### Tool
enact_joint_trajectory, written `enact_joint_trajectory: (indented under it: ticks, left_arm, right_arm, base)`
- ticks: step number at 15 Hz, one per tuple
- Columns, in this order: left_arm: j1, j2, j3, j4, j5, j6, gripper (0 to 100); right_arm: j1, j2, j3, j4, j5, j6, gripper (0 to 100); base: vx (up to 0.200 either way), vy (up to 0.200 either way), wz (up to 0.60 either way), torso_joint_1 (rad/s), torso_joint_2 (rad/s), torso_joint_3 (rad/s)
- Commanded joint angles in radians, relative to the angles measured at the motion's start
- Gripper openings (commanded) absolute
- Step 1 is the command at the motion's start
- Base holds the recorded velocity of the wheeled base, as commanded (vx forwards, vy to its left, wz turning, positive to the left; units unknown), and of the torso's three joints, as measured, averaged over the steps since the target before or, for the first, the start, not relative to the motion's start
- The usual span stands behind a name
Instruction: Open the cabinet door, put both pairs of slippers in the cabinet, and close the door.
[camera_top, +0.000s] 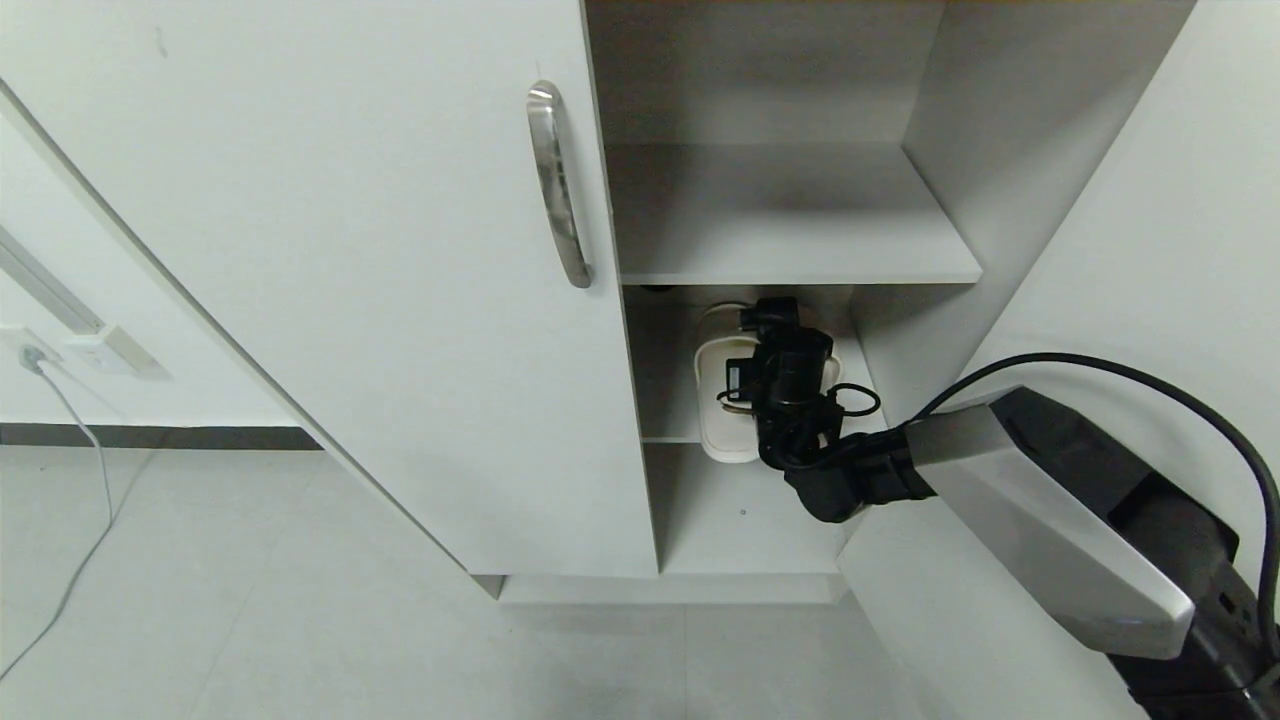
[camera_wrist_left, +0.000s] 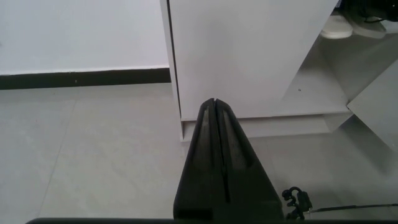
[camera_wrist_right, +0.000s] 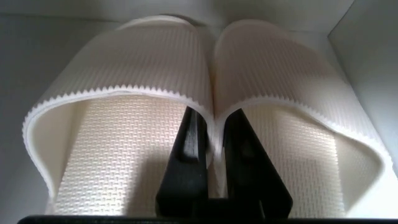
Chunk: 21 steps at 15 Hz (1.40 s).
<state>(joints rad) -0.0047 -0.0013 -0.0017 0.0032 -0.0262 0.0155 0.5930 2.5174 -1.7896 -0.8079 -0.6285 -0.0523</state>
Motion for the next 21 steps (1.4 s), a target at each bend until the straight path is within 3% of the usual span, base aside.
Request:
enact_joint_trajectory:
  ticks: [1,4,5,15,21]
  left_arm:
    - [0.0,0.001,0.0,0.0,0.0,0.0,0]
    - [0.0,0.001,0.0,0.0,0.0,0.0,0]
    - [0.0,0.001,0.0,0.0,0.0,0.0,0]
    - [0.0,0.001,0.0,0.0,0.0,0.0,0]
    - [0.0,0.001,0.0,0.0,0.0,0.0,0]
  right_arm:
    - [0.001,0.006,-0.001,-0.001,0.0,0.0,0]
    - [0.001,0.007,-0.001,0.001,0.0,-0.001,0]
    - [0.001,0.007,-0.001,0.001,0.0,0.0,100]
    - [0.01,-0.072,0.142,-0.045,-0.002,0.0,100]
    - [0.042,-0.177,0.32,-0.114,-0.002,0.0,100]
  base:
    - [0.0,0.0,0.0,0.0,0.0,0.0]
    - [0.0,0.0,0.0,0.0,0.0,0.0]
    - [0.0,0.0,0.0,0.0,0.0,0.0]
    - [0.0,0.0,0.0,0.0,0.0,0.0]
    - [0.0,0.0,0.0,0.0,0.0,0.0]
